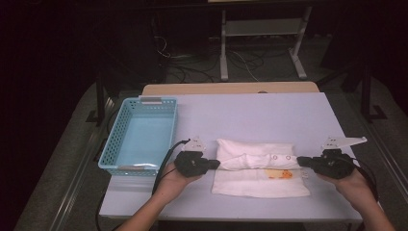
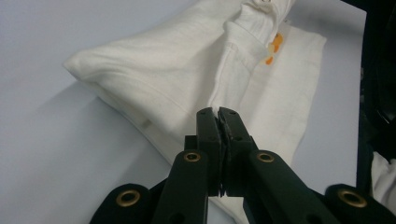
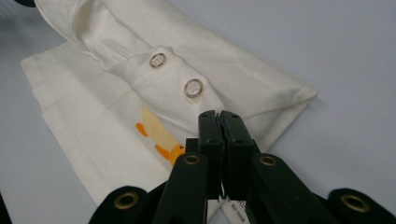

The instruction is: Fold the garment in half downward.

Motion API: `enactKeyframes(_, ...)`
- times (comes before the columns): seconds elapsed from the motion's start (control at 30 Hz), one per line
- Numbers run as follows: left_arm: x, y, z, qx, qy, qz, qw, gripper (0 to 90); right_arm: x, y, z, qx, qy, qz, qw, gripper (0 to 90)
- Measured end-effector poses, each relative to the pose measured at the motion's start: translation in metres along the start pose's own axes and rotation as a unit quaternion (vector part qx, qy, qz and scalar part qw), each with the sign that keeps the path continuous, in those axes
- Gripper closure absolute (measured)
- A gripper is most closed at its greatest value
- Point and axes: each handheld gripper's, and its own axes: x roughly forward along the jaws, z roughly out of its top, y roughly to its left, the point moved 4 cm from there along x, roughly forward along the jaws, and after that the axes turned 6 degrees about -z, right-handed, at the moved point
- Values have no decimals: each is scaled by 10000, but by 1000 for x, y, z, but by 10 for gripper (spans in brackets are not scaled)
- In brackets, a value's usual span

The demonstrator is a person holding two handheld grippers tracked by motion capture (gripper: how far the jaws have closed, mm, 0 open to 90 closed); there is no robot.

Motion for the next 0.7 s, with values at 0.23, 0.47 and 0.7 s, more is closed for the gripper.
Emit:
enactKeyframes(0.23,-1,-6,-10,-33,162,-137,9998,872,-4,8,-11,-41,82,102,9999,863)
enactKeyframes(0.47,13,-10,-22,18,589,-266,9979,871,0,11,-23,-190,341,66,9992,863)
enactKeyframes(0.7,19,-9,-28,117,910,-231,9955,867,6,13,-27,-293,533,104,9981,863)
